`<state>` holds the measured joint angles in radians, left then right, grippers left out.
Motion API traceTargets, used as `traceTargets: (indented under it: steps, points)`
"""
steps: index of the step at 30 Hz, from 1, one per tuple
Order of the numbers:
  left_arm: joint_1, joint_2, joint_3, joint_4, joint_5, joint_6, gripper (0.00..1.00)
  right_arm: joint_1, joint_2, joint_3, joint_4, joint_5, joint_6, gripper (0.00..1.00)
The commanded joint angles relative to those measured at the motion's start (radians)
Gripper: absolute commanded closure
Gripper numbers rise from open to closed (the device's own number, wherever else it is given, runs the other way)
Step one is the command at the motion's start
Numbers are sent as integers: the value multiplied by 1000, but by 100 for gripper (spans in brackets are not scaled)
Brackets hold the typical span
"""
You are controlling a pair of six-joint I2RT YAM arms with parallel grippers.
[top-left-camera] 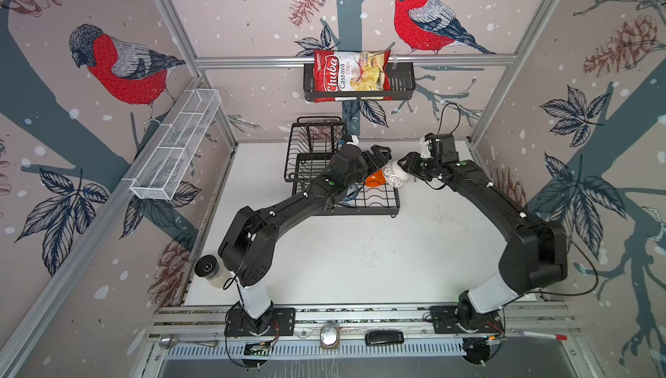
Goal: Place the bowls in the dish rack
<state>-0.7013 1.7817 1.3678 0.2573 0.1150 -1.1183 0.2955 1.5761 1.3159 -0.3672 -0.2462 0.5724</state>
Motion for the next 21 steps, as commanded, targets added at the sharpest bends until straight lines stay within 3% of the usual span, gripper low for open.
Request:
traceTargets:
  steps: [1,6,13,21]
  points:
    - [5,23,8,43,38,2,6,-2,-18,4,60,-42,-3,83]
    - [14,57,-35,160,95,-50,12,-7,-31,-1,91,-86,18,83]
    - [14,76,-12,186,104,-52,13,-7,-30,-25,142,-135,46,83]
    - [2,87,-19,239,120,-75,22,-19,-38,-49,183,-172,71,83]
